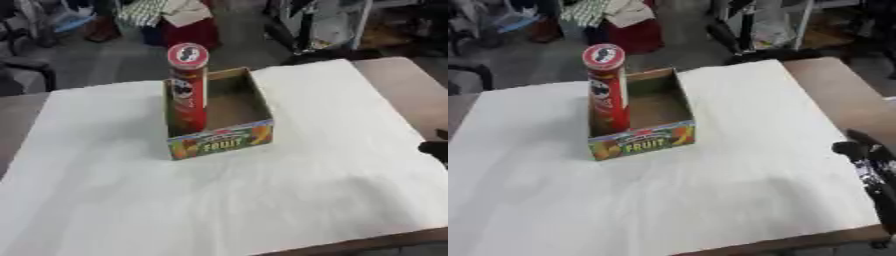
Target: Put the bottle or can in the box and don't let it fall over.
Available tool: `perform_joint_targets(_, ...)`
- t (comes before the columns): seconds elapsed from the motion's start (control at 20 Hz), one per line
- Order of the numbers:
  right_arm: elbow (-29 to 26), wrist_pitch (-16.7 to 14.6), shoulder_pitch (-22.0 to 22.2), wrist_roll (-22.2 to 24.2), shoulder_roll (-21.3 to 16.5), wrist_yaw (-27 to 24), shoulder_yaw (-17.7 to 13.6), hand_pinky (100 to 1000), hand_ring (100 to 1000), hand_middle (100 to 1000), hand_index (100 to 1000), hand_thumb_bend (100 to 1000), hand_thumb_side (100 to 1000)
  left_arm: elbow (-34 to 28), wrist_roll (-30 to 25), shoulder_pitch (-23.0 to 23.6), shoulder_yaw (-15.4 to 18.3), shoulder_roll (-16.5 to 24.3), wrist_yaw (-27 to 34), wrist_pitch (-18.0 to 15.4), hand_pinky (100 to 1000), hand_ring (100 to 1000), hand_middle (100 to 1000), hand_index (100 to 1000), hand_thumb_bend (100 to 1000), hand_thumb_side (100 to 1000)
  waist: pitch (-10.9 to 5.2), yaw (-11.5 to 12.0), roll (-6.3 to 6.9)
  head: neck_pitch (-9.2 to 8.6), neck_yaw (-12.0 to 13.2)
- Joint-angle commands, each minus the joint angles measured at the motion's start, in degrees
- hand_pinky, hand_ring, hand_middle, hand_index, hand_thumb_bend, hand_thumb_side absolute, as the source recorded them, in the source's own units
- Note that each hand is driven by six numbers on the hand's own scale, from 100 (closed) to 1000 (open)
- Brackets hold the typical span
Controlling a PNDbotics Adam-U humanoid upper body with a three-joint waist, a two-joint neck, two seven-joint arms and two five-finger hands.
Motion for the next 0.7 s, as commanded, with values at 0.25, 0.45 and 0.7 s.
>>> perform_joint_targets(0.25, -0.1, -0.3, -0.6, -0.6, 0.0, -0.4, -0.4, 987, 817, 703, 890, 100, 677, 6.9, 2.0, 7.9, 3.3, -7.3, 5.9, 5.9, 793, 730, 774, 968, 295, 978, -0.23, 2.5, -1.77, 2.28, 3.6)
perform_joint_targets(0.45, 0.2, -0.5, -0.1, -0.2, -0.2, -0.4, -0.2, 986, 817, 703, 890, 100, 677, 8.6, 0.8, 13.3, 4.1, -12.7, 7.2, 5.1, 790, 724, 768, 963, 285, 981, -1.06, 2.8, -1.77, 3.13, 5.4)
perform_joint_targets(0.7, 0.4, -0.5, 0.4, -0.1, -0.4, -0.2, -0.1, 986, 817, 703, 889, 100, 678, 2.8, 0.3, 20.0, 4.3, -19.7, 3.4, 4.1, 789, 721, 766, 963, 282, 986, -1.41, 2.8, -1.41, 3.18, 5.7)
